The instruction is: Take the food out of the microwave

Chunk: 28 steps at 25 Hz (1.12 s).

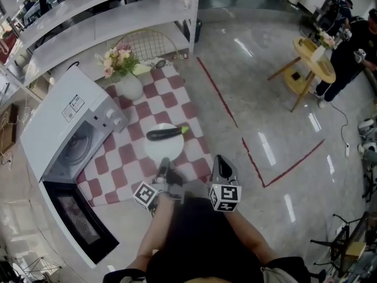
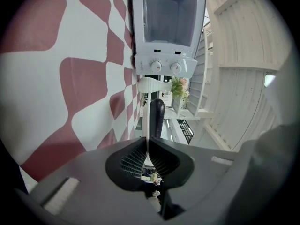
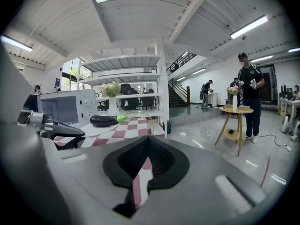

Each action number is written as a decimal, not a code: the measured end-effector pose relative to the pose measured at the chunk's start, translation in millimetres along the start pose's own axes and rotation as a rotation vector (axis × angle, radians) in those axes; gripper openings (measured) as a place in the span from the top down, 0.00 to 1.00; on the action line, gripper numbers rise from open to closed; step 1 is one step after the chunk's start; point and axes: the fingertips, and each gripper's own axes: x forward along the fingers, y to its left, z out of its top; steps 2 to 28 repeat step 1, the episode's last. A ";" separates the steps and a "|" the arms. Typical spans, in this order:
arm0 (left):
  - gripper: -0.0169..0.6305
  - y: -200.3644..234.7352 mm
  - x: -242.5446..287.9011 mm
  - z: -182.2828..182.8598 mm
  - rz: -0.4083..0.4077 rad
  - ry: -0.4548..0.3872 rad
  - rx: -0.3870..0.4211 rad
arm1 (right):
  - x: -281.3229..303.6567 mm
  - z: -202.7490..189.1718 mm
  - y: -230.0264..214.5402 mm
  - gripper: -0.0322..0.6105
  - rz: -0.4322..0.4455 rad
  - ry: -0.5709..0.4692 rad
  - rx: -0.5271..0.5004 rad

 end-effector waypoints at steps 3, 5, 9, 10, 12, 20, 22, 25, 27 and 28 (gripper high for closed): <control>0.94 -1.9 1.4 -1.6 -0.005 -0.001 0.000 | 0.6 0.3 -1.3 0.95 0.001 -0.001 -0.001; 0.94 -1.9 1.4 -1.6 -0.005 -0.001 0.000 | 0.6 0.3 -1.3 0.95 0.001 -0.001 -0.001; 0.94 -1.9 1.4 -1.6 -0.005 -0.001 0.000 | 0.6 0.3 -1.3 0.95 0.001 -0.001 -0.001; 0.94 -1.9 1.4 -1.6 -0.005 -0.001 0.000 | 0.6 0.3 -1.3 0.95 0.001 -0.001 -0.001; 0.94 -1.9 1.4 -1.6 -0.005 -0.001 0.000 | 0.6 0.3 -1.3 0.95 0.001 -0.001 -0.001; 0.94 -1.9 1.4 -1.6 -0.005 -0.001 0.000 | 0.6 0.3 -1.3 0.95 0.001 -0.001 -0.001; 0.94 -1.9 1.4 -1.6 -0.005 -0.001 0.000 | 0.6 0.3 -1.3 0.95 0.001 -0.001 -0.001; 0.94 -1.9 1.4 -1.6 -0.005 -0.001 0.000 | 0.6 0.3 -1.3 0.95 0.001 -0.001 -0.001; 0.94 -1.9 1.4 -1.6 -0.005 -0.001 0.000 | 0.6 0.3 -1.3 0.95 0.001 -0.001 -0.001; 0.94 -1.9 1.4 -1.6 -0.005 -0.001 0.000 | 0.6 0.3 -1.3 0.95 0.001 -0.001 -0.001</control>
